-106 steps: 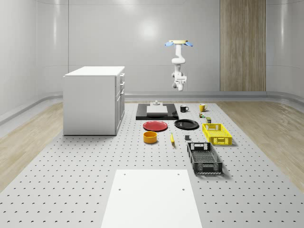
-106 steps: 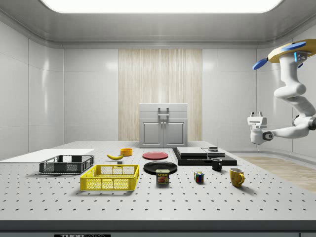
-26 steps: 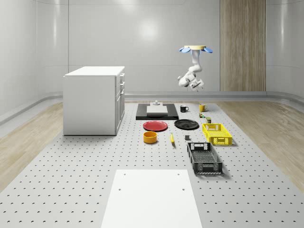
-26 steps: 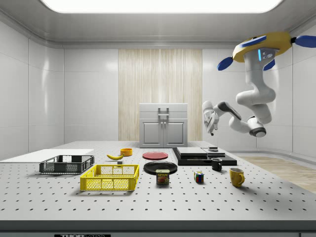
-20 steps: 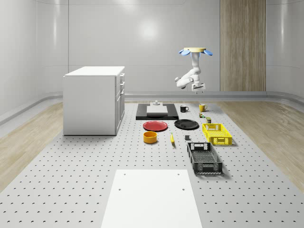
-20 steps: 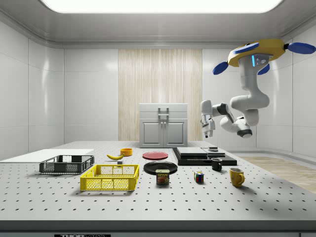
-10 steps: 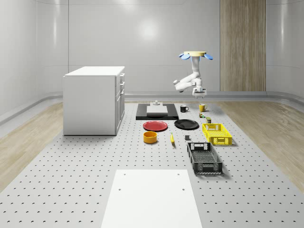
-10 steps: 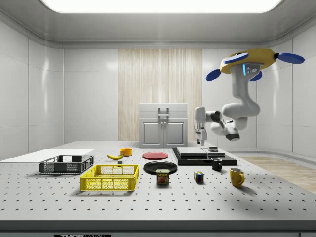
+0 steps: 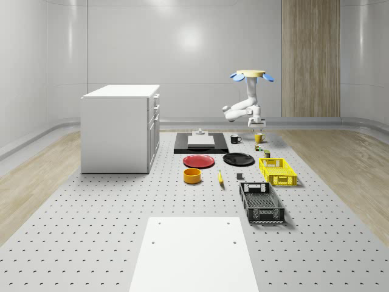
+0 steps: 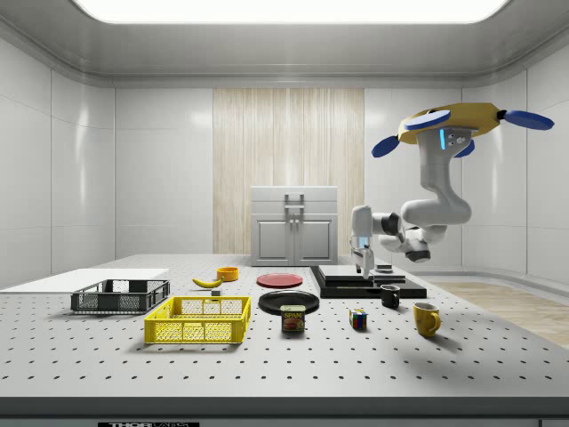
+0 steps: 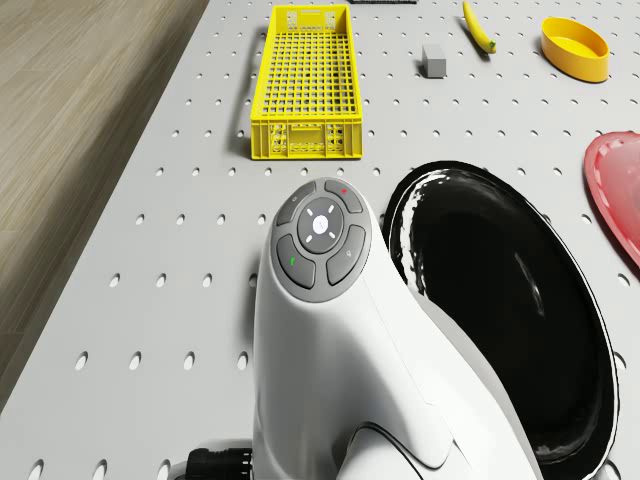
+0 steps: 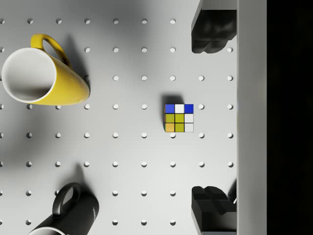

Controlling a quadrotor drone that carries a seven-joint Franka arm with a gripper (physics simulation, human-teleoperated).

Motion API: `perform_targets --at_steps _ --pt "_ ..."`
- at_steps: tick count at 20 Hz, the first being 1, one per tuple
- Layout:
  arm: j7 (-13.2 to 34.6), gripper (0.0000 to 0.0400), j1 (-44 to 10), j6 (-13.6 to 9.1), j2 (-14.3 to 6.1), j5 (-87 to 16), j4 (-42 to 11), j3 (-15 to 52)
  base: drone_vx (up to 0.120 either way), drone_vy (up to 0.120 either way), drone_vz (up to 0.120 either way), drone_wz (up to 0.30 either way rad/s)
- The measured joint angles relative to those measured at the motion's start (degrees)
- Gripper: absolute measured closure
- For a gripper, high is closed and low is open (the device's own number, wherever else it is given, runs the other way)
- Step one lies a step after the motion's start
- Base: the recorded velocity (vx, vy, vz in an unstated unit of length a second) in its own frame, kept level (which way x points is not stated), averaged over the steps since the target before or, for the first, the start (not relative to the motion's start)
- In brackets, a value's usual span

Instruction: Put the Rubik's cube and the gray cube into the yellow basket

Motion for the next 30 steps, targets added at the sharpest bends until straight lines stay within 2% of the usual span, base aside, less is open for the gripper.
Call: perform_targets --at_steps 17,22,24,30 --pt "1.7 0.0 -1.8 4.3 -4.9 2.5 0.3 1.6 0.0 0.0 -0.12 0.0" --pt "2.1 0.0 -2.2 5.5 -6.2 3.2 0.4 2.0 0.112 0.0 -0.12 0.0" --pt "2.2 0.0 -2.4 6.0 -6.7 3.4 0.5 2.1 0.0 0.0 -0.12 0.0" --pt "2.4 0.0 -2.6 8.1 -8.5 2.8 0.7 1.1 0.0 0.0 -0.007 0.0"
